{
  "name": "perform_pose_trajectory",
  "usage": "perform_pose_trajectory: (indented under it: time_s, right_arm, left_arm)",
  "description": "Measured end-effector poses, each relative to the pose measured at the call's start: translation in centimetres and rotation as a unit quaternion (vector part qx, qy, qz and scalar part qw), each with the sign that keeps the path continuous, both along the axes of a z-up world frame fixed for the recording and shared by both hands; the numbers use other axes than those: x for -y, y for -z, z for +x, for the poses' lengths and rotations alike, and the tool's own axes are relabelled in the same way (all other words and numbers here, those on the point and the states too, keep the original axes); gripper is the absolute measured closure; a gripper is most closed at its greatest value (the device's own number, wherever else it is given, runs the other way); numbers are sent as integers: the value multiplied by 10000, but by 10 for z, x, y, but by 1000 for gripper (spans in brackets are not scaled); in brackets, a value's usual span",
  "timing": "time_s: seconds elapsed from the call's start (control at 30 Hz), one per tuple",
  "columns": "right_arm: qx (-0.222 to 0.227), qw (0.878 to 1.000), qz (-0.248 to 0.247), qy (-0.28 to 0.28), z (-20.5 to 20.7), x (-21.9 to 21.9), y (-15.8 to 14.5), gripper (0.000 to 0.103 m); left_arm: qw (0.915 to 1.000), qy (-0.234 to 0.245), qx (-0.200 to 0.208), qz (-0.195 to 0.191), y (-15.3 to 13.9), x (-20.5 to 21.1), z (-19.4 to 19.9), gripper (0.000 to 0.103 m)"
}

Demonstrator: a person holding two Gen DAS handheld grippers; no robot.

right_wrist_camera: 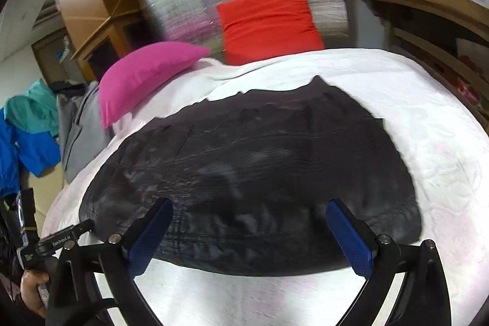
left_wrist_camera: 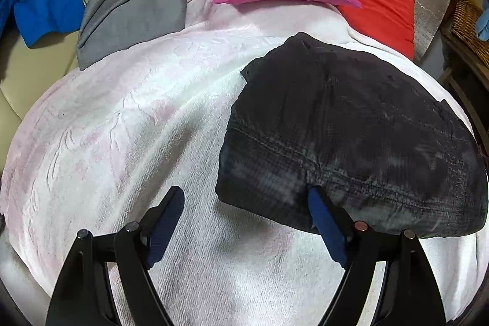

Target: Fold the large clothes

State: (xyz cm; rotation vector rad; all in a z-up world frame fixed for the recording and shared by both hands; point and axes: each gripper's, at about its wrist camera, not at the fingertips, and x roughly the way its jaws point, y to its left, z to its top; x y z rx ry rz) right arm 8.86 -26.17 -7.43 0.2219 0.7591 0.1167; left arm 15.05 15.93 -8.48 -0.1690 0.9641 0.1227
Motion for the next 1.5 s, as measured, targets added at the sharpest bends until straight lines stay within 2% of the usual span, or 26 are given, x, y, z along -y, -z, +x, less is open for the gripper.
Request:
perform_pose_trajectory:
  time_s: [0.13,0.27,0.37,0.47,0.57,0.6,0.67,0.77,0.83,0.97,1.07,1.1,1.13,1.2,1.23,1.27,1.3,1.33,1.37,1.43,1.47,1.5]
  right_arm:
    - [-750,9972,-25,-30,23,1,39,1]
    - [-404,9989,160,-176,11,13,18,1]
    - [-210,9998,63,0,6,44,0,1]
    - [-236,9981,389,424,11,93,-6,1]
    - [-602,9900,940,865,30,147,8,1]
    - [-775,9844,1215,1014,38,166,18,1]
    - [-1010,9740,1688,1126,52,190,33,1]
    - [-1140,9624,2277,949,71,205,49,1]
    - [-1203,9601,2425,696,85,202,55,1]
    - [-1384,9607,2365,453,106,189,69,3]
    - [-1354,9658,2185,348,112,182,70,15]
    - [-1332,9658,2214,233,113,180,69,37]
    - [-1380,9656,2195,171,115,179,68,49]
    - [-1424,9702,1959,112,117,174,65,49]
    - [-1468,9701,1932,110,119,173,66,44]
    - [-1496,9681,2004,153,121,174,68,41]
    - [-1527,9638,2179,165,123,175,71,33]
    - [-1553,9609,2285,167,125,174,73,30]
    - [-1549,9623,2227,169,125,172,73,32]
    - [-1587,9679,1949,-62,130,159,66,64]
    - [-1604,9690,1875,-76,129,154,60,70]
    - [-1600,9721,1714,-112,129,149,49,78]
  left_arm:
    - [10000,25,-6,-54,-3,-1,1,19]
    - [9993,84,274,-219,-23,-11,1,20]
    - [9981,96,369,-481,-36,-24,14,19]
    - [9947,278,179,-972,-34,-33,38,19]
    - [9780,530,-413,-1973,-14,-38,69,19]
    - [9745,490,-523,-2128,-9,-40,78,19]
    - [9740,407,-481,-2175,-8,-44,92,19]
    - [9691,478,-566,-2354,-4,-42,110,19]
    - [9674,538,-606,-2399,-1,-39,118,19]
    - [9640,570,-730,-2494,11,-37,131,20]
    - [9648,601,-679,-2467,11,-38,134,19]
    - [9642,601,-684,-2492,13,-40,134,20]
    - [9638,608,-719,-2496,15,-39,136,20]
    - [9634,650,-848,-2458,22,-36,140,20]
    - [9644,673,-866,-2407,25,-34,142,20]
    - [9658,682,-823,-2360,24,-32,142,20]
    - [9669,676,-818,-2319,23,-30,143,20]
    - [9675,665,-832,-2295,23,-28,144,20]
    - [9690,654,-853,-2226,23,-25,145,20]
    - [9764,692,-900,-1836,19,-16,146,43]
    - [9762,792,-922,-1798,18,-12,148,62]
    - [9763,853,-940,-1751,11,-9,149,74]
